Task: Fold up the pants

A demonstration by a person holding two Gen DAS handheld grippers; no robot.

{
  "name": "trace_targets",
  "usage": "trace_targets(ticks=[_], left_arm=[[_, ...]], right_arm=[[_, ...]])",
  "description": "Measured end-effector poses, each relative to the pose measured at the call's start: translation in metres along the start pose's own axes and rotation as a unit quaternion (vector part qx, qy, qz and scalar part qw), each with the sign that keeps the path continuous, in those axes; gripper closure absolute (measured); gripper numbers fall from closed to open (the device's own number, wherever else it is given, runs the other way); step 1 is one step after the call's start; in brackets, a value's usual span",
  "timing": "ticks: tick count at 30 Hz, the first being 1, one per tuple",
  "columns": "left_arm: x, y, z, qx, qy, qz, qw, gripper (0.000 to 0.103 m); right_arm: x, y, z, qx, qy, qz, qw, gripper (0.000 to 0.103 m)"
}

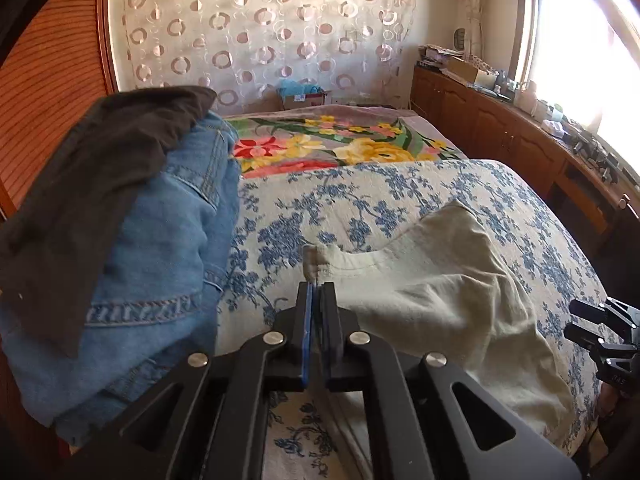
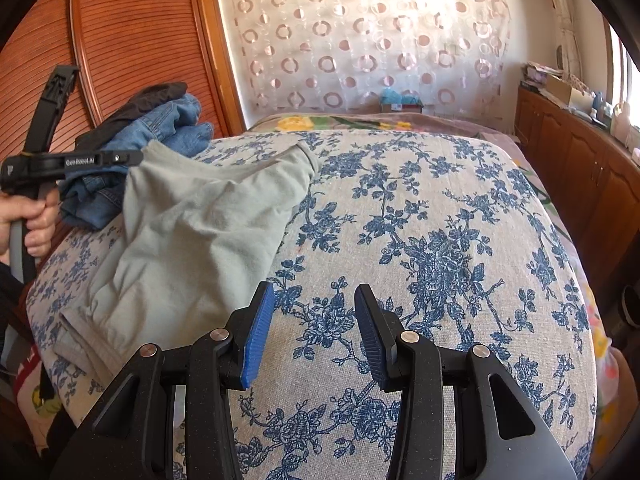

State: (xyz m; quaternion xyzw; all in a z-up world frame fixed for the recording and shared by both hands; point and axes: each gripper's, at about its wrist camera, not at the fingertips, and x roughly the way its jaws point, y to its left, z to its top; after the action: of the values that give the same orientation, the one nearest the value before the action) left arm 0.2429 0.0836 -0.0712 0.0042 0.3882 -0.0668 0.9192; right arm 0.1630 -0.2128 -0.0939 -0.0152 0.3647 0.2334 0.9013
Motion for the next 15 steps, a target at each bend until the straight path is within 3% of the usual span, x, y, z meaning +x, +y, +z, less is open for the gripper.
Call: trace_targets(ticks=[3,8,12,15], left_arm=[[-0.003,-0.004,-0.008,0.001,0.003,-0.011,0.9999,0.094],[-0.013,-0.01,-0.018,0.012,-0.004,-0.033,0.9994,0.067],[-0.02,-0.016,-0.026,0.018,-0.004,-0.05,0.9986,0.064],[-0.022,-0.02,-0.032,0.028,-0.003,-0.049,0.9984,0.055]], right_arm=[[-0.001,0.0,-0.001,-0.001,0.001,0.0,1.0,0.061],[0.0,0.0,-0.001,-0.001,0.001,0.0,1.0,0.061],[0.0,0.0,-0.001,-0.001,0.002,0.0,1.0,0.061],[0.001,0.0,-0.001,-0.001,0.003,0.0,1.0,0.061]])
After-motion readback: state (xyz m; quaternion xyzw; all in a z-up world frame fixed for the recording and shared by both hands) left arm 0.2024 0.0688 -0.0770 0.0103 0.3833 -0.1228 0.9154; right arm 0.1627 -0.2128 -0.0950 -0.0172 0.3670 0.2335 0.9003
